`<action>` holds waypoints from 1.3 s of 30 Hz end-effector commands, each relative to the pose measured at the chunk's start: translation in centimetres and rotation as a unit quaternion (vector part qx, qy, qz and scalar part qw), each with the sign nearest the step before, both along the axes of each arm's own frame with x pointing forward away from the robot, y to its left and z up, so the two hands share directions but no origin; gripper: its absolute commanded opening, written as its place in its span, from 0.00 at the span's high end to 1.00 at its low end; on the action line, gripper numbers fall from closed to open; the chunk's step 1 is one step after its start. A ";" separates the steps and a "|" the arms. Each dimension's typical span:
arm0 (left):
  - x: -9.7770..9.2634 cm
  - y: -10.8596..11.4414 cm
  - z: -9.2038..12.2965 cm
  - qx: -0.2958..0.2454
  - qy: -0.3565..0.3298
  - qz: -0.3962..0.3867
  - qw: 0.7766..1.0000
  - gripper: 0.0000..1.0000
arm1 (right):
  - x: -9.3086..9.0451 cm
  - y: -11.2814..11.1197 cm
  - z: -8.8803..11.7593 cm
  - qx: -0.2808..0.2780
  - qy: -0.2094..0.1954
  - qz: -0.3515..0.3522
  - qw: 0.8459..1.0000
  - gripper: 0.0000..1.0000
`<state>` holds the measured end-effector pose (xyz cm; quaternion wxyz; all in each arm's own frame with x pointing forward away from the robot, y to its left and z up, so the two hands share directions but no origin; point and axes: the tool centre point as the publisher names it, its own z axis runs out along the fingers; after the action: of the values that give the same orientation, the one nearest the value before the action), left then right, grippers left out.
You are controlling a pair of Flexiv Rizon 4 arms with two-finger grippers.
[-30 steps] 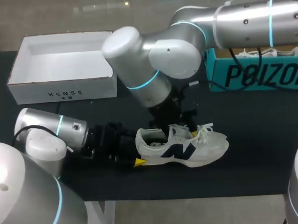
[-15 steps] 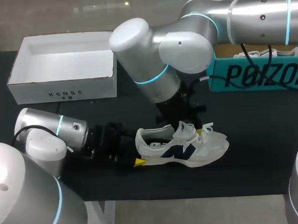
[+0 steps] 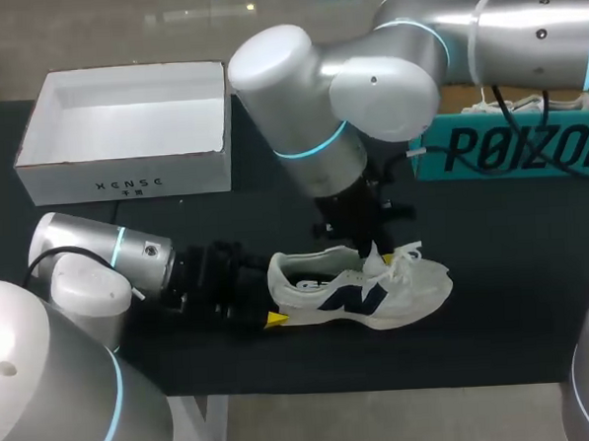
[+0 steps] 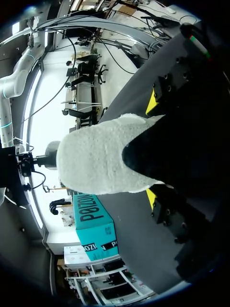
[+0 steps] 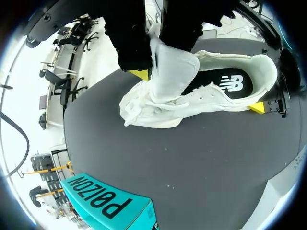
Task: Take the shoe out of the shoebox, open the shoe tongue, remove and reinsert the insole, then place the shoe into the shoebox
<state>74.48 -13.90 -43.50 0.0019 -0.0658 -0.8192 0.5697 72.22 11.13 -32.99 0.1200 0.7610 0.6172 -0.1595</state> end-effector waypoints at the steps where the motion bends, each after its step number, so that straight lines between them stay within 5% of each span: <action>1: 0.1 0.0 -0.6 0.001 0.000 0.000 1.000 1.00 | -0.7 -1.5 -0.5 0.013 -0.030 -0.090 0.995 1.00; 10: 0.1 0.0 -0.6 0.001 0.000 0.000 1.000 1.00 | -1.2 -3.7 -1.2 0.039 -0.028 -0.134 0.990 1.00; 14: 0.1 0.0 -0.6 0.001 0.000 0.000 1.000 1.00 | -1.0 -3.5 -0.4 0.040 -0.037 -0.128 0.990 0.62; 16: 0.1 0.0 -0.6 0.001 0.000 0.000 1.000 1.00 | -0.8 -3.2 0.1 0.039 -0.042 -0.125 0.991 0.55; 31: 0.1 0.0 -0.6 0.001 0.000 0.000 1.000 1.00 | 1.9 -1.4 2.3 0.048 -0.071 -0.086 0.993 0.45; 36: 0.1 0.0 -0.6 0.001 0.000 0.000 1.000 1.00 | 2.9 -1.2 2.4 0.052 -0.077 -0.082 0.992 0.62; 39: 0.1 0.0 -0.6 0.001 0.000 0.000 1.000 1.00 | 3.1 -1.6 2.5 0.057 -0.083 -0.088 0.991 1.00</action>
<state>74.49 -13.89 -43.50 0.0019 -0.0657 -0.8193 0.5696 75.56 9.37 -30.37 0.1074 0.8016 0.5829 -0.0785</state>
